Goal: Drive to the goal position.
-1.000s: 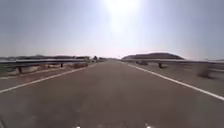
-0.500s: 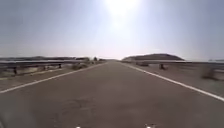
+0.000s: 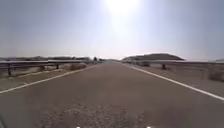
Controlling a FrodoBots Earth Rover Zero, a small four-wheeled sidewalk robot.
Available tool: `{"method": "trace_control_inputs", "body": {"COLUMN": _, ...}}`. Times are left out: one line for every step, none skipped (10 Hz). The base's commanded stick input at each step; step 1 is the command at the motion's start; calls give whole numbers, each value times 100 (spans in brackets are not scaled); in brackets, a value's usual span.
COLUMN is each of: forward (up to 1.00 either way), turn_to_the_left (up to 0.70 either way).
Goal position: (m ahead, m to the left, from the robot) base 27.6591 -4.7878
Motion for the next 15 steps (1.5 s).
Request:
{"method": "trace_control_inputs", "body": {"forward": 70, "turn_to_the_left": 0}}
{"method": "trace_control_inputs", "body": {"forward": 70, "turn_to_the_left": 0}}
{"method": "trace_control_inputs", "body": {"forward": 70, "turn_to_the_left": 0}}
{"method": "trace_control_inputs", "body": {"forward": 70, "turn_to_the_left": 0}}
{"method": "trace_control_inputs", "body": {"forward": 70, "turn_to_the_left": 0}}
{"method": "trace_control_inputs", "body": {"forward": 70, "turn_to_the_left": 0}}
{"method": "trace_control_inputs", "body": {"forward": 70, "turn_to_the_left": 0}}
{"method": "trace_control_inputs", "body": {"forward": 70, "turn_to_the_left": 0}}
{"method": "trace_control_inputs", "body": {"forward": 70, "turn_to_the_left": 0}}
{"method": "trace_control_inputs", "body": {"forward": 70, "turn_to_the_left": 0}}
{"method": "trace_control_inputs", "body": {"forward": 70, "turn_to_the_left": 0}}
{"method": "trace_control_inputs", "body": {"forward": 70, "turn_to_the_left": 0}}
{"method": "trace_control_inputs", "body": {"forward": 70, "turn_to_the_left": 0}}
{"method": "trace_control_inputs", "body": {"forward": 70, "turn_to_the_left": 0}}
{"method": "trace_control_inputs", "body": {"forward": 70, "turn_to_the_left": 0}}
